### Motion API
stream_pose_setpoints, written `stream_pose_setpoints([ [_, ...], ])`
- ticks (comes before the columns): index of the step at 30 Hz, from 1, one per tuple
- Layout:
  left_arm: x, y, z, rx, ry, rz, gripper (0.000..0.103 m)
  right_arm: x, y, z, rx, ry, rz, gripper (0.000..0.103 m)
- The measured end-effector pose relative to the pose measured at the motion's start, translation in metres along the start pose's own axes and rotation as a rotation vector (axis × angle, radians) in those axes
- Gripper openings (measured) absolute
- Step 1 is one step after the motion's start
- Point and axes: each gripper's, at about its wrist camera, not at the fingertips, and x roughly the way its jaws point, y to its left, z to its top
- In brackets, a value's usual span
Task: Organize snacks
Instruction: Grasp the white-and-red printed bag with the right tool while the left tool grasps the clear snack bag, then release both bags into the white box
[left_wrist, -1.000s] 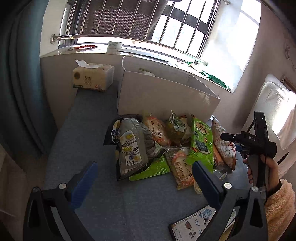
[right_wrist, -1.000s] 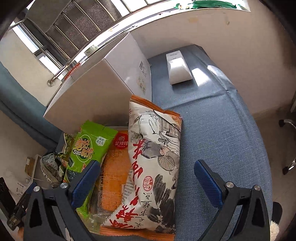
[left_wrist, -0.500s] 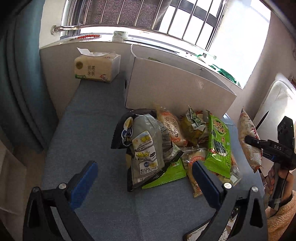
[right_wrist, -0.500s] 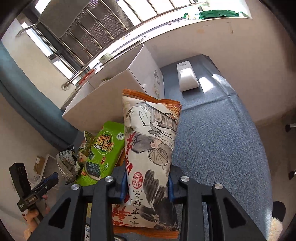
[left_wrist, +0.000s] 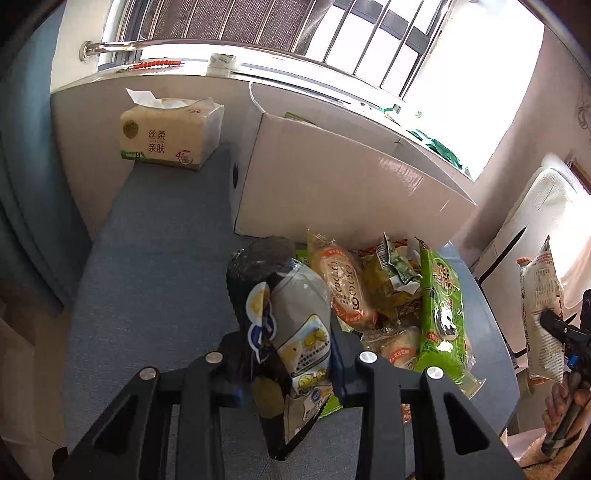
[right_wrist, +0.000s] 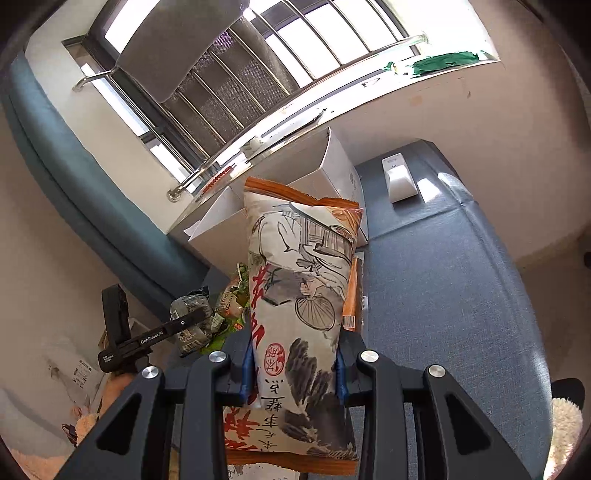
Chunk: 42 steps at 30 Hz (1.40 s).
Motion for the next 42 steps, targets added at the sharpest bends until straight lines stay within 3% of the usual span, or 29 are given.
stream_pose_setpoints([
  [8,-0.065,-0.021,0.025,0.070,-0.178,-0.047,0.037,0.009,0.013,0.014,-0.020,-0.008,0.033,0.036],
  [16,-0.069,-0.044,0.115,0.149,-0.287,-0.052,0.037,0.038,0.058,0.090,-0.114,-0.058,0.036,0.036],
  [20,-0.035,-0.052,0.172,0.167,-0.272,-0.010,0.037,0.082,0.065,0.143,-0.080,-0.054,0.030,0.036],
  [23,0.002,-0.049,0.207,0.144,-0.222,0.011,0.037,0.132,0.067,0.172,-0.080,0.008,-0.028,0.037],
  [26,0.036,-0.045,0.222,0.140,-0.171,0.047,0.037,0.168,0.062,0.187,-0.053,0.048,-0.084,0.037],
  [29,0.061,-0.037,0.231,0.109,-0.127,0.026,0.037,0.187,0.059,0.199,-0.054,0.047,-0.100,0.037],
  [30,0.068,-0.036,0.234,0.115,-0.122,0.048,0.040,0.193,0.057,0.203,-0.049,0.053,-0.102,0.040],
  [31,0.075,-0.034,0.237,0.121,-0.107,0.070,0.043,0.199,0.055,0.206,-0.037,0.063,-0.105,0.052],
  [32,0.081,-0.031,0.239,0.119,-0.089,0.099,0.055,0.205,0.053,0.209,-0.019,0.081,-0.096,0.069],
  [33,0.082,-0.030,0.240,0.113,-0.086,0.140,0.079,0.209,0.050,0.212,0.006,0.096,-0.073,0.103],
  [34,0.079,-0.028,0.239,0.116,-0.096,0.151,0.095,0.210,0.049,0.212,0.023,0.098,-0.063,0.103],
  [35,0.075,-0.029,0.237,0.130,-0.110,0.133,0.103,0.209,0.050,0.211,0.026,0.097,-0.079,0.103],
  [39,0.057,-0.035,0.226,0.199,-0.134,0.162,0.103,0.192,0.063,0.203,-0.072,0.015,-0.118,0.103],
  [42,0.036,-0.038,0.218,0.214,-0.153,0.148,0.103,0.177,0.076,0.191,-0.138,0.000,-0.115,0.103],
])
